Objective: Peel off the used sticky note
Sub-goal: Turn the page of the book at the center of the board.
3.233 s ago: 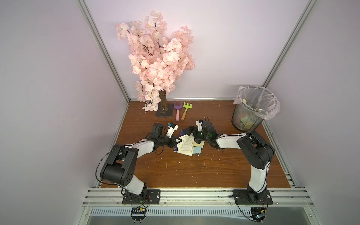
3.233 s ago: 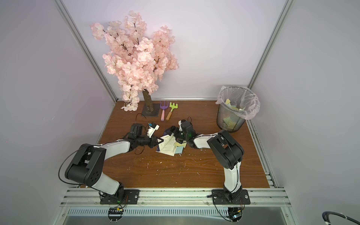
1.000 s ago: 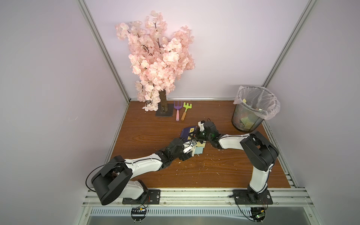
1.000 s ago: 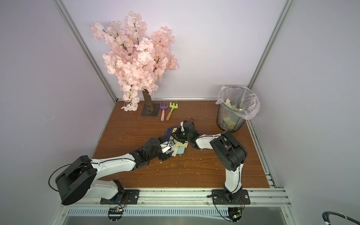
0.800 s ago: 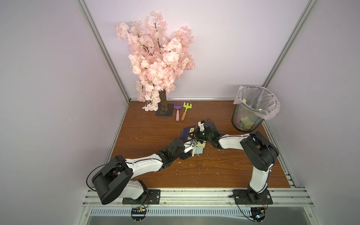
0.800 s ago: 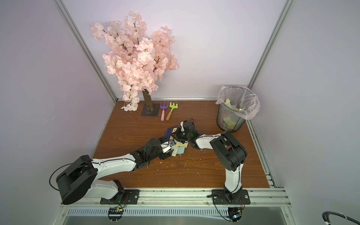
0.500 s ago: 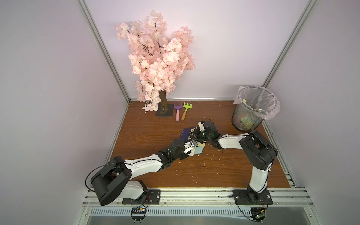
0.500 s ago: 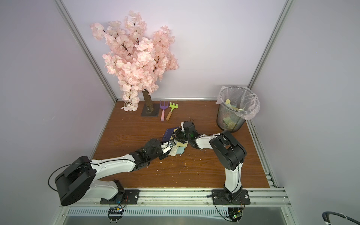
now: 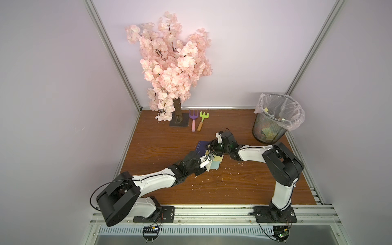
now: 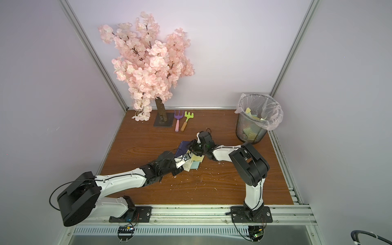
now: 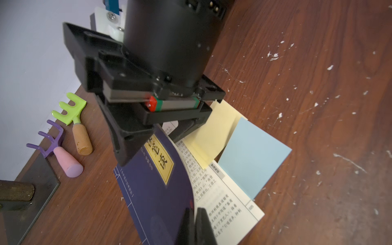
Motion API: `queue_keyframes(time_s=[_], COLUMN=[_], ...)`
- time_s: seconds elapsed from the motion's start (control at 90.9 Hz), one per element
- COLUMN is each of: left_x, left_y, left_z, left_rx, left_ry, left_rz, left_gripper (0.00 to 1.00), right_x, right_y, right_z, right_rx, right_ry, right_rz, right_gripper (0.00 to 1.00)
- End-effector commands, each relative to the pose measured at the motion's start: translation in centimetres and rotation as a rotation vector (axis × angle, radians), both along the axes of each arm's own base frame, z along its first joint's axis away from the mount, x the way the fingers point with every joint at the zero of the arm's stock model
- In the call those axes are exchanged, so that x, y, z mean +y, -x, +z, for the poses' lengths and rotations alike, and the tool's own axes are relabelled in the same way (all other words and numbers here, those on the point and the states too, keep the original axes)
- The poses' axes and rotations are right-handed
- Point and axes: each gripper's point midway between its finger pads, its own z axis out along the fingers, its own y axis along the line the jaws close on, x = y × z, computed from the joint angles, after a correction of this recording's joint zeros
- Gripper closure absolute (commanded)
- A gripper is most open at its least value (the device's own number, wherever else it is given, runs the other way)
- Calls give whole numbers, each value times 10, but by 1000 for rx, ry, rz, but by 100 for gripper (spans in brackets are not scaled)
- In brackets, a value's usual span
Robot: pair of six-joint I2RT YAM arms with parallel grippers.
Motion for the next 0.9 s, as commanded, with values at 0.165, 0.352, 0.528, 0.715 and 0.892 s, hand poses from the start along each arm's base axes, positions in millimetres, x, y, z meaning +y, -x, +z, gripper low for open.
queue_keyframes(time_s=[0.165, 0.352, 0.528, 0.715, 0.892], left_x=[0, 5, 10, 15, 22], left_y=[-11, -22, -30, -33, -38], left_z=[27, 32, 24, 16, 23], left_rx=[257, 394, 486, 525, 539], left_ry=[226, 354, 427, 449, 494], left_rz=[29, 64, 100, 128, 137], left_gripper=[98, 98, 98, 98, 98], right_x=[-32, -50, -50, -42, -25], right_y=[-1, 15, 36, 45, 44], right_z=[53, 64, 50, 35, 15], right_rx=[-173, -219, -214, -228, -210], right_ry=[68, 99, 119, 150, 135], right_rz=[-32, -47, -67, -76, -64], right_gripper=[49, 46, 54, 78, 83])
